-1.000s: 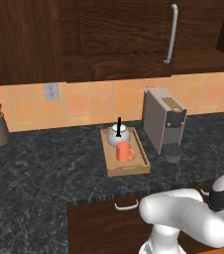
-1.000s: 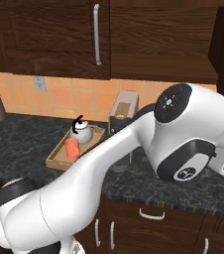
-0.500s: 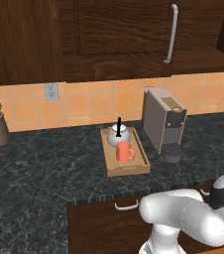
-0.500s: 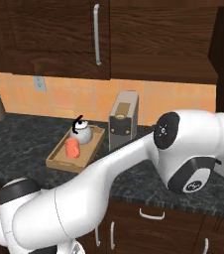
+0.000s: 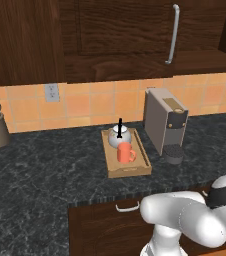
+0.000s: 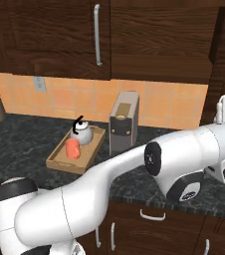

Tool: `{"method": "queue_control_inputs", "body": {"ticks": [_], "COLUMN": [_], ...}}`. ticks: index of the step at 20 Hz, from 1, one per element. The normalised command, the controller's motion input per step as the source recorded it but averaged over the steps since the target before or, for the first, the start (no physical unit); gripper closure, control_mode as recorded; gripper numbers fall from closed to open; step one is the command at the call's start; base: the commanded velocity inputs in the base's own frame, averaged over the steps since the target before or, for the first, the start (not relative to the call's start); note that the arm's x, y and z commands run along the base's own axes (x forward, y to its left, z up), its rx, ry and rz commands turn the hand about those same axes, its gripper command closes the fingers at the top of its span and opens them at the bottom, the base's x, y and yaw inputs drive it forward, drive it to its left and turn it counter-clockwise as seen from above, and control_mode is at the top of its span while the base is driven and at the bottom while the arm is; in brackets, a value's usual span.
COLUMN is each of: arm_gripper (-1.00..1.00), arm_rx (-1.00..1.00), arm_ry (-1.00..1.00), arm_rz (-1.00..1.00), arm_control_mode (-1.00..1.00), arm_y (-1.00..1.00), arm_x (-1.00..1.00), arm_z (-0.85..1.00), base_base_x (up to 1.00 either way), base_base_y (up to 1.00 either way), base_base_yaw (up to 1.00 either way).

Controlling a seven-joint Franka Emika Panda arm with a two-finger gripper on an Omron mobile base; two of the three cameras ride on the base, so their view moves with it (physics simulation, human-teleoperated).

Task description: Pick the kettle from the counter and place it on the tray. Then pick the mug from the cabinet and place it on the tray. Then close the cabinet doors.

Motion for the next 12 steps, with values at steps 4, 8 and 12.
{"method": "queue_control_inputs", "body": {"ticks": [4, 8, 12], "arm_gripper": [-1.0, -1.0, -1.0], "arm_rx": [-0.19, -0.21, -0.18], "arm_ry": [0.0, 0.02, 0.12], "arm_rz": [0.09, 0.1, 0.11], "arm_control_mode": [-1.0, -1.0, -1.0], "arm_y": [0.48, 0.54, 0.58], "arm_x": [0.64, 0.6, 0.5], "arm_z": [0.0, 0.0, 0.06], "base_base_x": [0.0, 0.0, 0.0], "base_base_y": [0.0, 0.0, 0.0], "base_base_yaw": [0.0, 0.0, 0.0]}}
